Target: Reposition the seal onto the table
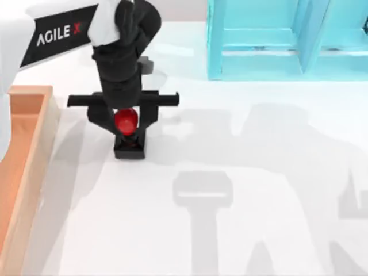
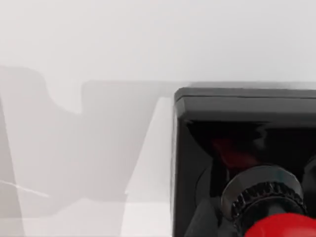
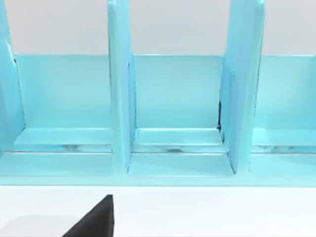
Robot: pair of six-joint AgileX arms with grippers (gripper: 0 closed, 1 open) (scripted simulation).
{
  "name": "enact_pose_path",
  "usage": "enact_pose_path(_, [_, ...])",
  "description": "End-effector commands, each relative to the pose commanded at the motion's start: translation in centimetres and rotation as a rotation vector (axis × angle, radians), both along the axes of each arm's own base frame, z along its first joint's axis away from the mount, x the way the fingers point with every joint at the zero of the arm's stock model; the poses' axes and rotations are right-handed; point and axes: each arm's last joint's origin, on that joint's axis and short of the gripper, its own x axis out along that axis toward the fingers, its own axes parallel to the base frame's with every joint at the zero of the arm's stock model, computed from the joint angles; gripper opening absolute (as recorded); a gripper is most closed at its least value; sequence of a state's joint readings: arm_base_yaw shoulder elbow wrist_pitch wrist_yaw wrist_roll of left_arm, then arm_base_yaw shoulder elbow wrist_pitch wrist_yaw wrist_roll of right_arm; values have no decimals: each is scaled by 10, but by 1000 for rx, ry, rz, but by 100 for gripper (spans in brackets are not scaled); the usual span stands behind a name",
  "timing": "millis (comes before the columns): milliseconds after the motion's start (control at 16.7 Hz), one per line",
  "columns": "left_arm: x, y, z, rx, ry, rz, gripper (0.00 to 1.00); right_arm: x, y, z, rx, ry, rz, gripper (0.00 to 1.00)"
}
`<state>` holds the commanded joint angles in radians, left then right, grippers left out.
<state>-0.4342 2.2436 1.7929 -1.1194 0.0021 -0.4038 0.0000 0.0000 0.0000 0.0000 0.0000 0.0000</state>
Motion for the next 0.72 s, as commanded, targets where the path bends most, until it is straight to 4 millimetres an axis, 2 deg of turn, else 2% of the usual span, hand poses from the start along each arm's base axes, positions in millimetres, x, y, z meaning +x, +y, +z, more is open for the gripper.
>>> enact_pose_path(360, [0, 0, 0, 0, 0, 0, 98, 0, 0, 0, 0, 0, 0, 100])
enact_pose_path(720, [0, 0, 0, 0, 0, 0, 100, 0, 0, 0, 0, 0, 0, 100])
